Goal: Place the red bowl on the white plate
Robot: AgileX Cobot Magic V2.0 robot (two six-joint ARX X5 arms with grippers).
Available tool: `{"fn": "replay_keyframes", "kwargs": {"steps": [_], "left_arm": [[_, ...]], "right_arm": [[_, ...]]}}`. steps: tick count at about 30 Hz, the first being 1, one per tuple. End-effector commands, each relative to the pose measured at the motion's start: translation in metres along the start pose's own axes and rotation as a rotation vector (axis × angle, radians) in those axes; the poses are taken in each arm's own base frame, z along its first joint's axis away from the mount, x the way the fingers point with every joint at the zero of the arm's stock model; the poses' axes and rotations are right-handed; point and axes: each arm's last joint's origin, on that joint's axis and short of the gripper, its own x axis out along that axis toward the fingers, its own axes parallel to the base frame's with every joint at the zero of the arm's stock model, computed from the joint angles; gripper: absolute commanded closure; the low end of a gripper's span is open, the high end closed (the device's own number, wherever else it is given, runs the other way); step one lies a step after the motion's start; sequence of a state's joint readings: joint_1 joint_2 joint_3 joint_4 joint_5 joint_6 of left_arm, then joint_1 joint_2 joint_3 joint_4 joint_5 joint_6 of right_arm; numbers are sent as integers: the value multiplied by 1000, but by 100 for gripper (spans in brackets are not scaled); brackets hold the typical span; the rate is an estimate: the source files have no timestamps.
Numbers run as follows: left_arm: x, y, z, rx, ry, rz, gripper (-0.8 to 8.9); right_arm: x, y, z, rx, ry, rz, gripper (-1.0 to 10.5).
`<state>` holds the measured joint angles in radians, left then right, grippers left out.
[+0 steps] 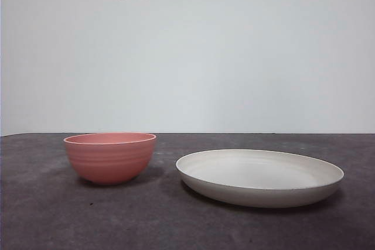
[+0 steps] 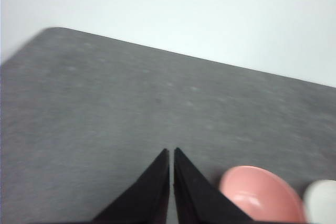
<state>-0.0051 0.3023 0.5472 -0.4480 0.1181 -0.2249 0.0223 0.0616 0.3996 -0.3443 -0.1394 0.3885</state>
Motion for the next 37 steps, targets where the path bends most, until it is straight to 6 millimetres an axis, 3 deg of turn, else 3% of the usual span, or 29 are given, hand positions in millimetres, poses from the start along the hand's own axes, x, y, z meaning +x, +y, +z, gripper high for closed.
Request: {"fn": "replay_keyframes", "kwargs": {"steps": [1, 9, 20, 28, 37], "left_arm": [[-8, -9, 27, -1, 1, -77, 798], [-10, -25, 71, -27, 167, -226, 798], [-8, -43, 97, 19, 379, -359, 798], [3, -59, 90, 100, 538, -486, 798], [14, -68, 86, 143, 593, -538, 784]], "right_arm": [[-8, 12, 22, 31, 20, 37, 937], [-9, 37, 67, 11, 249, 174, 937], [18, 56, 110, -53, 429, 356, 937], [34, 62, 111, -47, 565, 482, 937], [22, 58, 94, -136, 722, 475, 936]]}}
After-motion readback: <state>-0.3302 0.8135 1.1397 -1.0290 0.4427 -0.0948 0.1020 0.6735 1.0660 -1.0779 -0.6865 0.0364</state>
